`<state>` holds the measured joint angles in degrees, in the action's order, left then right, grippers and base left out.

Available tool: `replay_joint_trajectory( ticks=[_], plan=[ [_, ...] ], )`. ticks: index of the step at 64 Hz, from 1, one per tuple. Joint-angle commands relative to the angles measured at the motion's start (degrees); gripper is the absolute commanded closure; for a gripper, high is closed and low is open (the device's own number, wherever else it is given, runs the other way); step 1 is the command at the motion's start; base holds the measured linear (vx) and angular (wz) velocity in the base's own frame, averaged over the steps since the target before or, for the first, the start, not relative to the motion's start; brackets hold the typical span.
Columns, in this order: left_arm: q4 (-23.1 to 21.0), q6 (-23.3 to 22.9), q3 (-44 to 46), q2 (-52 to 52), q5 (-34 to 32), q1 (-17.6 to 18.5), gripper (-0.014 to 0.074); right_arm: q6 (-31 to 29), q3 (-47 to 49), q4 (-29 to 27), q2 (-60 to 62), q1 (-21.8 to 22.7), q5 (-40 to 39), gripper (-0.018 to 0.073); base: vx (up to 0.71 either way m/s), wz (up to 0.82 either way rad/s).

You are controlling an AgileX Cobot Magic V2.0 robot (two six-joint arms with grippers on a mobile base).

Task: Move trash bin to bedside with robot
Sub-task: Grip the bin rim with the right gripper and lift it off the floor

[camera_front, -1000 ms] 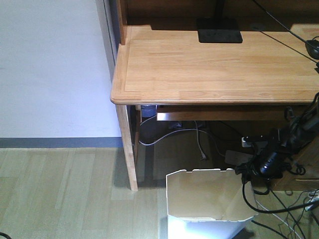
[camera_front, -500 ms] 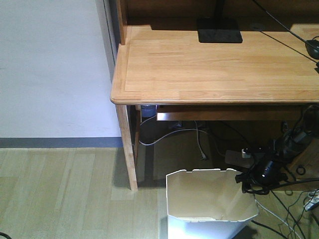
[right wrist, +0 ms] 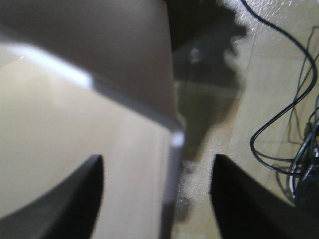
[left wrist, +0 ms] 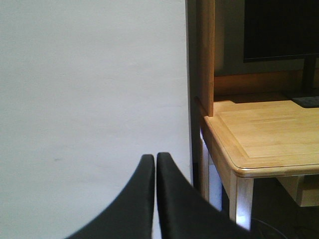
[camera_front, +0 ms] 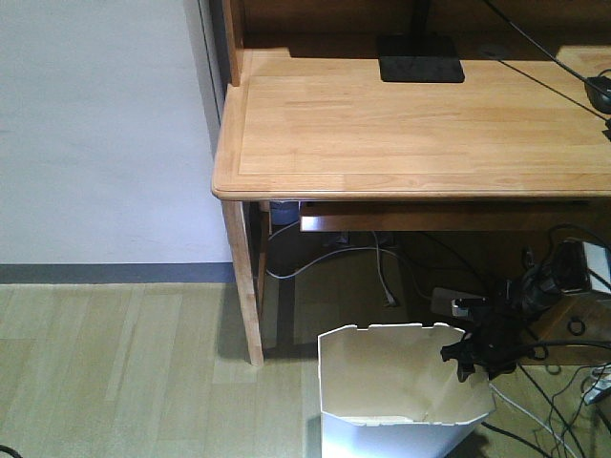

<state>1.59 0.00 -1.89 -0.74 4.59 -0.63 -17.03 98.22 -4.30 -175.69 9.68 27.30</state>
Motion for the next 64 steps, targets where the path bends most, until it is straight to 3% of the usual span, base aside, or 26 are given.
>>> replay_joint_trajectory(
  ticks=[1,7,30,37,47,64],
  plan=[
    [-0.54,-0.79,-0.67,-0.84,-4.27,0.35,0.0603,-0.94,3.85,-2.55,1.45,0.23,5.09,0.0365,0.0,0.0],
    [-0.54,-0.79,-0.67,-0.84,-4.27,0.35,0.0603,-4.19,5.99,-6.93,0.09,0.23,9.35,0.0574,0.0,0.0],
    [-0.54,-0.79,-0.67,-0.84,-4.27,0.35,0.0603,-20.12,6.66,-28.71,2.57,1.24,14.23,0.0564,0.0,-0.01],
    [-0.54,-0.79,-0.67,-0.84,-4.27,0.35,0.0603,-21.2,4.97,-29.83,5.25,1.24,14.98,0.0563,0.0,-0.02],
    [-0.54,-0.79,-0.67,-0.84,-4.27,0.35,0.0603,-22.45,-6.73,-30.36,12.99,1.24,7.56,0.0563,0.0,0.0],
    [-0.54,-0.79,-0.67,-0.84,-4.27,0.35,0.0603,-35.96,-28.53,-35.66,31.49,1.24,4.32,0.0563,0.0,0.0]
  ],
)
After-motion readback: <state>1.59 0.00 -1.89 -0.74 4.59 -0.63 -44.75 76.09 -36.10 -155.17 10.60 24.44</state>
